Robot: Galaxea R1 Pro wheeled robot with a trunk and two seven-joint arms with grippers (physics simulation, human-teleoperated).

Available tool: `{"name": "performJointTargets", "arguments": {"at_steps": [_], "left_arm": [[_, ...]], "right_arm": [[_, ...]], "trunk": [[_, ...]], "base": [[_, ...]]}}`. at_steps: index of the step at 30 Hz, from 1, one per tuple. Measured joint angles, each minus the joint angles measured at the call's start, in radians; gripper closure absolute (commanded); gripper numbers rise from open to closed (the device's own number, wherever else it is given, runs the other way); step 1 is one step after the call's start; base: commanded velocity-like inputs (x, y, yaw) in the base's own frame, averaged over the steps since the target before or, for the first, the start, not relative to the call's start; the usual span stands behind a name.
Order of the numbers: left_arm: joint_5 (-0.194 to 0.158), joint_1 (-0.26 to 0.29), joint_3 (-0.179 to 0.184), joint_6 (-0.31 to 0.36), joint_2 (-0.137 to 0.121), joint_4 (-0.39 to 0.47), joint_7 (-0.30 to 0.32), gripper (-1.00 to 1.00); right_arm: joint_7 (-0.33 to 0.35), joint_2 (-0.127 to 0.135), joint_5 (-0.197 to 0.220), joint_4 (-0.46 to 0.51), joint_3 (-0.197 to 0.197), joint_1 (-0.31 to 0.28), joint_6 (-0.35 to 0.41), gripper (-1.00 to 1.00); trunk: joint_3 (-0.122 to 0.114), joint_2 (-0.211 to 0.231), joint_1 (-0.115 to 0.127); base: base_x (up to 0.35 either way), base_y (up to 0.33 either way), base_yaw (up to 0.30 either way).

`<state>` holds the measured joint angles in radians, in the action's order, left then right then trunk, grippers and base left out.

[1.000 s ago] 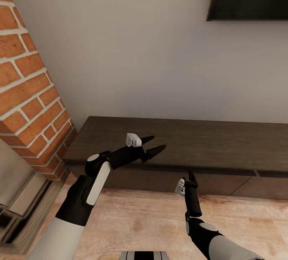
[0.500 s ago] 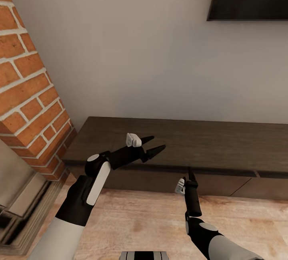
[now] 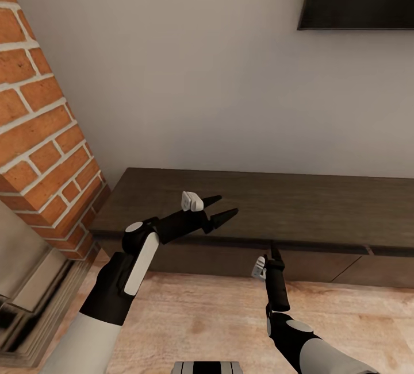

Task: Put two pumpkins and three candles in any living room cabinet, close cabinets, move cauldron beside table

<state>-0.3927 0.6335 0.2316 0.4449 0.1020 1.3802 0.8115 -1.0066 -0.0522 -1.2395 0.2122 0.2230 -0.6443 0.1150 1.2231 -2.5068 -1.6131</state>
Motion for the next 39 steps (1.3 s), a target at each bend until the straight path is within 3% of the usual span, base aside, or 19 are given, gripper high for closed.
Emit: {"name": "performJointTargets", "arguments": {"at_steps": [1,26,39], "left_arm": [[0.0,0.0,0.0,0.0,0.0,0.0,0.0,-1.0],[0.0,0.0,0.0,0.0,0.0,0.0,0.0,-1.0],[0.0,0.0,0.002,0.0,0.001,0.0,0.0,-1.0]], "right_arm": [[0.0,0.0,0.0,0.0,0.0,0.0,0.0,1.0],[-0.006,0.0,-0.005,0.004,0.0,0.0,0.008,1.0],[-0.013,0.001,-0.007,0.002,0.011,0.0,0.003,1.0]], "trunk": [[0.0,0.0,0.0],[0.0,0.0,0.0],[0.0,0.0,0.0]], "base": [[0.0,0.0,0.0],[-0.001,0.0,0.0],[-0.209,0.0,0.0]]}}
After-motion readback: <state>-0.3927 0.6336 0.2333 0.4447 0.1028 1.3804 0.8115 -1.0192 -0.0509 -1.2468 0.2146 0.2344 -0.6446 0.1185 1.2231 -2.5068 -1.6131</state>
